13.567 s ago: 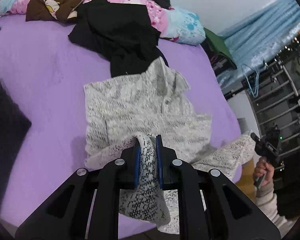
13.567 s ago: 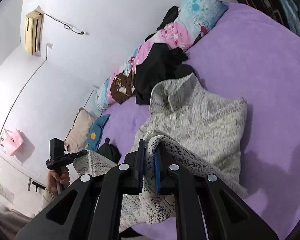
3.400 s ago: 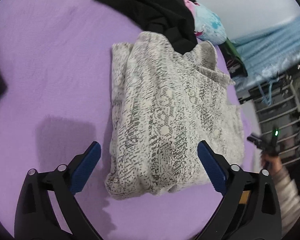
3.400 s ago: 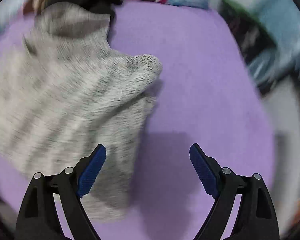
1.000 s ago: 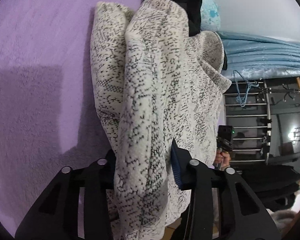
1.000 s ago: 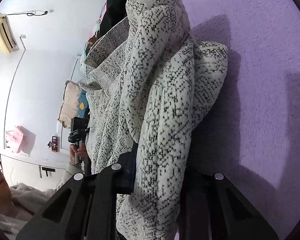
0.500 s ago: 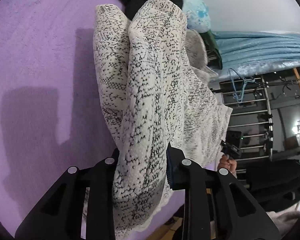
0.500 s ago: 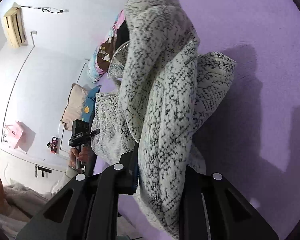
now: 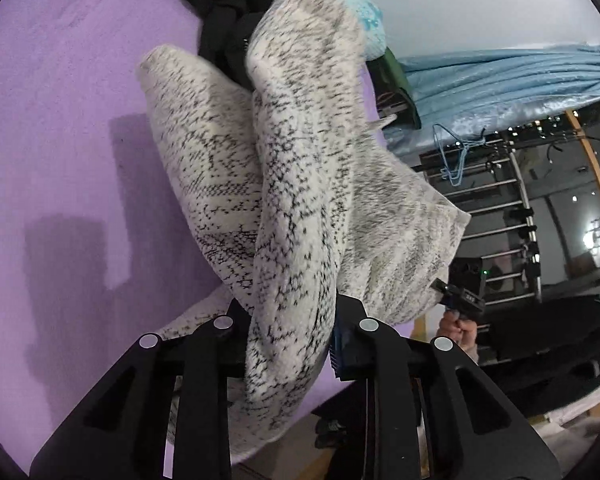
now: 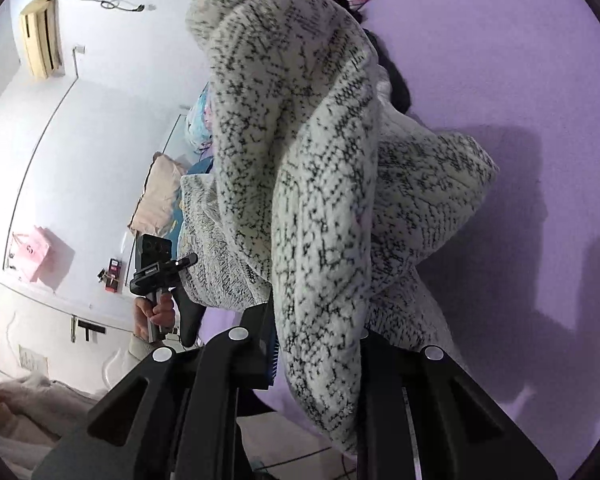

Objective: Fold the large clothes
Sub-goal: 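Lift the folded jacket with both grippers and carry it across the bed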

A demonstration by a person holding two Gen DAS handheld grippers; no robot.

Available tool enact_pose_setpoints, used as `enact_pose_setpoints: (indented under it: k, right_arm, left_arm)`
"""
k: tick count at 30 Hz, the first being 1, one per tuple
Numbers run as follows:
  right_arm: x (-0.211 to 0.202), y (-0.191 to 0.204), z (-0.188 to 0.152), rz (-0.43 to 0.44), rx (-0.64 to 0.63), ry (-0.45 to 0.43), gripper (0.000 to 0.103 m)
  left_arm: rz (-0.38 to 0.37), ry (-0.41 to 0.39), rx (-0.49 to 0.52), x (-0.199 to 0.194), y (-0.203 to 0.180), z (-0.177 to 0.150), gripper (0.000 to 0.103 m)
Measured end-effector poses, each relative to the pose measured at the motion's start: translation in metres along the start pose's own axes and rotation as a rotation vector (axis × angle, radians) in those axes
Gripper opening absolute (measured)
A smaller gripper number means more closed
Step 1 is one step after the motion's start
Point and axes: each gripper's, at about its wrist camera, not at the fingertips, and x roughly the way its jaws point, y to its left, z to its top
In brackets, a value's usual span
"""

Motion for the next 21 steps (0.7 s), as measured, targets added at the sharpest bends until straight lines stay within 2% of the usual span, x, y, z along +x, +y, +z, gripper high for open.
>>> enact_pose_setpoints:
  k: [6,14,21]
  right_arm:
    - [-0.014,0.021,-0.013,-0.011,-0.035,0.053,0.015]
    - [-0.022,0.024,-0.047,-0.013,-0.021,0.092,0.015]
    - [-0.034,0.031,-0.044,-0.014,-0.084,0.118,0.015]
  left_arm:
    - [-0.015,0.008,-0.006,-0.020,-0.013,-0.031,0.022]
    - [-0.028,0.011,-0.060,-0.037,-0.010,-0.079,0.022]
    - [-0.007,0.000,-0.062,-0.059,-0.020,-0.096,0.022]
